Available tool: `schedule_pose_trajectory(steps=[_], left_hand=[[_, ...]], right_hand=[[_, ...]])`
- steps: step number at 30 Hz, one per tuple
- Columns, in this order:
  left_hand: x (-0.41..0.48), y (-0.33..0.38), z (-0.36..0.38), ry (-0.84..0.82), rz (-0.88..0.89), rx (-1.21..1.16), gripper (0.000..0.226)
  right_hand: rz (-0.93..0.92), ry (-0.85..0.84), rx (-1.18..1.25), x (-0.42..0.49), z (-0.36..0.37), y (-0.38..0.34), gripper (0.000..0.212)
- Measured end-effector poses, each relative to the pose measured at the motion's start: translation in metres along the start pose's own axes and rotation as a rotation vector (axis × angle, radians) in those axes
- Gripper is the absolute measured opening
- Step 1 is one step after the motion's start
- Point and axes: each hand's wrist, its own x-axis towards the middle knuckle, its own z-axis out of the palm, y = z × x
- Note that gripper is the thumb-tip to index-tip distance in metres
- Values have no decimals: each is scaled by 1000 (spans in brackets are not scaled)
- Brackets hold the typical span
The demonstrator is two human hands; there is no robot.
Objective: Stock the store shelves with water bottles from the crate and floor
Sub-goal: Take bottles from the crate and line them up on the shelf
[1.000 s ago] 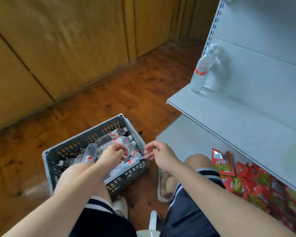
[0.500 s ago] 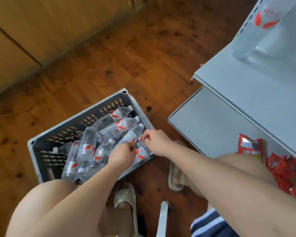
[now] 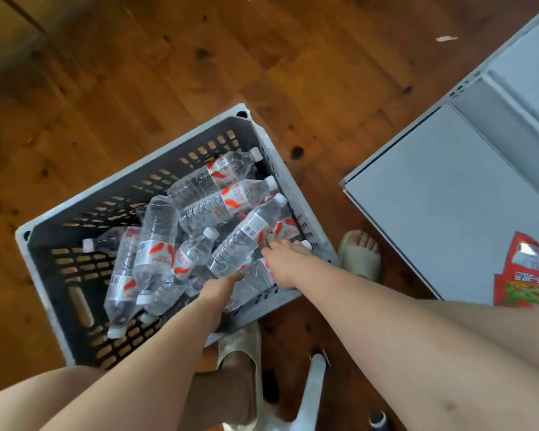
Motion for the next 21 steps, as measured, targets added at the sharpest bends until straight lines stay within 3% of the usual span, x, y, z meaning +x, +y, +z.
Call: schedule_pose_trajectory(steps=[2, 6, 9, 11, 17, 21], left_hand=[[2, -4, 1, -19, 25, -23, 46], [-5, -10, 2, 71, 100, 7, 69], [-20, -2, -1, 134, 190, 84, 57], [-38, 5, -5, 174, 276, 173, 64], [-119, 19, -34, 275, 557, 340, 100], [-172, 9, -56, 326, 712, 436, 83]], right_hand=[[9, -5, -7, 7, 6, 3, 68], [13, -8, -29, 11, 8, 2, 73], [-2, 39, -63, 1, 0, 0, 76], [-22, 85, -84, -15, -9, 0, 74], [-37, 332, 149, -83, -34, -8, 48], [-52, 530, 264, -137, -28, -25, 45]])
